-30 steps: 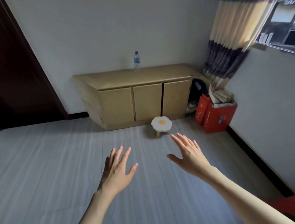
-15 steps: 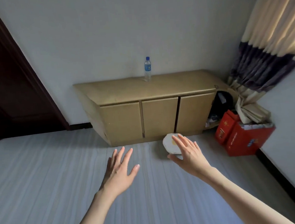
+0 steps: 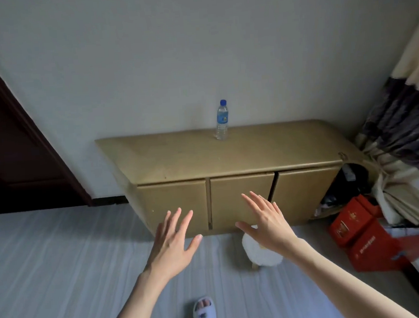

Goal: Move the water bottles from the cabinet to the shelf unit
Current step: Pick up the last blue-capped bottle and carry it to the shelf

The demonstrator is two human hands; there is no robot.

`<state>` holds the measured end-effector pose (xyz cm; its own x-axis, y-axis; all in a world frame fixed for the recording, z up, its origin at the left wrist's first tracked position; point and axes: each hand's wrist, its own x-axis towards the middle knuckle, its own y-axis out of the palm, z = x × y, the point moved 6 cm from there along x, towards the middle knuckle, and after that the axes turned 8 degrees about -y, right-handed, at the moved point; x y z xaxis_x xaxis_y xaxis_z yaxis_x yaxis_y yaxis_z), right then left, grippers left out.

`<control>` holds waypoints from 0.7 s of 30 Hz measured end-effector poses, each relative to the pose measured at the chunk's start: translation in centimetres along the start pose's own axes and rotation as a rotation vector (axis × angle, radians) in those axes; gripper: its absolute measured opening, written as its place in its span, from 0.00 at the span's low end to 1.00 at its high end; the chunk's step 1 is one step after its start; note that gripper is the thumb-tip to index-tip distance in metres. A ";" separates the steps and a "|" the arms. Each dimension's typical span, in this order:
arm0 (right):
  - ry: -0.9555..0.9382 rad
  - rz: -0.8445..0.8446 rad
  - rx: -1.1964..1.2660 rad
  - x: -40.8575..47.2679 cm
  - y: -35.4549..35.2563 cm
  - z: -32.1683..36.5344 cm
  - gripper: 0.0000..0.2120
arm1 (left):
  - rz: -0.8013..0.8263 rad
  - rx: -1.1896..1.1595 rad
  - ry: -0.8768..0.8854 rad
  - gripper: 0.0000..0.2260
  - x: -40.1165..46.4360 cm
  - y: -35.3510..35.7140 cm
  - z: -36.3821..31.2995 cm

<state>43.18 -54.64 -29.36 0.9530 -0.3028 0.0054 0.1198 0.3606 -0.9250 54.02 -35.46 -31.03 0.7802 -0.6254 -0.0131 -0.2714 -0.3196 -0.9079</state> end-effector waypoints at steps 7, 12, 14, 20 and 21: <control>0.021 -0.024 -0.022 15.7 -1.0 -4.2 0.33 | -0.007 0.001 0.015 0.38 17.2 -0.4 1.9; 0.067 -0.021 -0.002 24.2 -1.8 -7.1 0.33 | 0.033 0.011 0.037 0.39 26.8 0.2 2.1; 0.096 -0.008 0.013 27.1 -1.5 -8.6 0.34 | 0.079 -0.007 0.048 0.44 29.8 1.4 2.4; 0.150 0.046 0.053 35.7 0.0 -13.2 0.34 | 0.186 0.067 0.024 0.44 38.2 3.7 3.3; 0.157 0.049 0.065 37.8 0.4 -14.4 0.34 | 0.210 0.081 0.012 0.42 40.3 4.4 3.5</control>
<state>75.24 -78.63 -34.98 0.9035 -0.4160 -0.1029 0.0973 0.4328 -0.8962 86.18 -59.59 -37.02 0.7045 -0.6806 -0.2010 -0.3809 -0.1236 -0.9163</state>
